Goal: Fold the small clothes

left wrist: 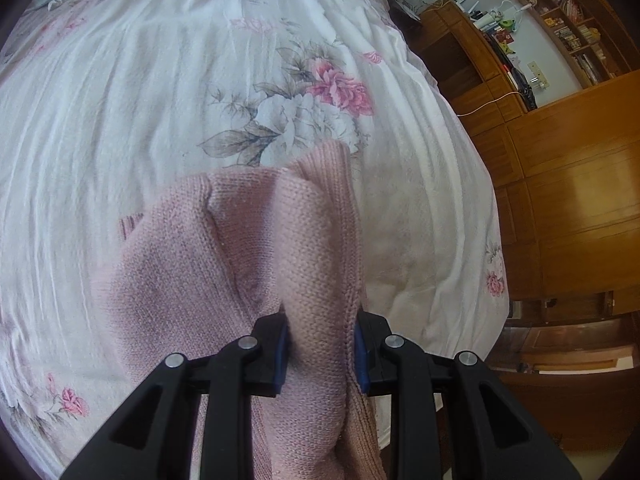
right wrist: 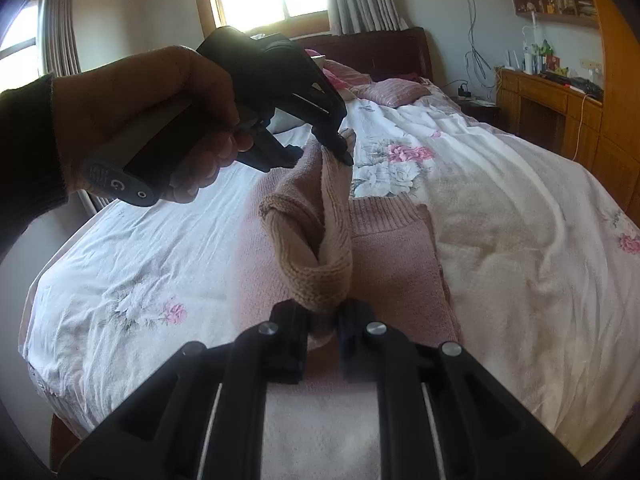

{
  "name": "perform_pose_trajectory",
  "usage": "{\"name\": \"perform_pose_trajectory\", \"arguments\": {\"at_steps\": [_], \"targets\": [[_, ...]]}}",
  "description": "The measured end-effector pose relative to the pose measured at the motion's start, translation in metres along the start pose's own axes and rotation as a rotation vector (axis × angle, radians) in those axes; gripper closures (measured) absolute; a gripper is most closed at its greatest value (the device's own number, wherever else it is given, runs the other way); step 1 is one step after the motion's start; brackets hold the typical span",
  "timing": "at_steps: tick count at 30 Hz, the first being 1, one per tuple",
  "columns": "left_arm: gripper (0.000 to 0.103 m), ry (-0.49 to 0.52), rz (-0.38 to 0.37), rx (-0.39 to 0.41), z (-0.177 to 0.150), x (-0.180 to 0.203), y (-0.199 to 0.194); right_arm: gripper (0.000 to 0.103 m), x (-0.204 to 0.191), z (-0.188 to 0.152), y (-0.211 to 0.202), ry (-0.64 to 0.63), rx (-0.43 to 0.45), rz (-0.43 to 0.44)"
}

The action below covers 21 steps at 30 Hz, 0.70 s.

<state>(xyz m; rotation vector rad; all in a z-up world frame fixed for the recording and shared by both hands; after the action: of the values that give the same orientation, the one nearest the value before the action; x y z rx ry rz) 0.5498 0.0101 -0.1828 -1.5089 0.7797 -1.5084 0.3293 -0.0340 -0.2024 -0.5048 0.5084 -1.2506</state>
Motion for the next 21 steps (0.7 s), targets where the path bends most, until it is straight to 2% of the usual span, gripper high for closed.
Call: {"name": "perform_pose_trajectory", "arguments": {"at_steps": [11,21], "targets": [[0.077,0.033,0.168,-0.006,-0.011,0.023,0.045,0.093,0.034,-0.03,0.013,0.105,-0.041,0.04],[0.077,0.105,0.368,0.018,-0.021,0.042,0.072,0.093,0.057,-0.053,0.024,0.199,-0.069,0.104]]}}
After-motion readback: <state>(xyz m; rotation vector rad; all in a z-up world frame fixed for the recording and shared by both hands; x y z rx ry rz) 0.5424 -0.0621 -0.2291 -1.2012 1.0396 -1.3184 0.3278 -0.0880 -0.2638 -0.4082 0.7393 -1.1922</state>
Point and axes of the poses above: each gripper's, at about its wrist camera, not at the fingertips, and y roughly the way its jaws point, x to its right, z to its top, the point moved 4 cm from there along y, roughly the way its jaws point, and after that the axes turned 8 degrees about -y, right-handed, at the moved point
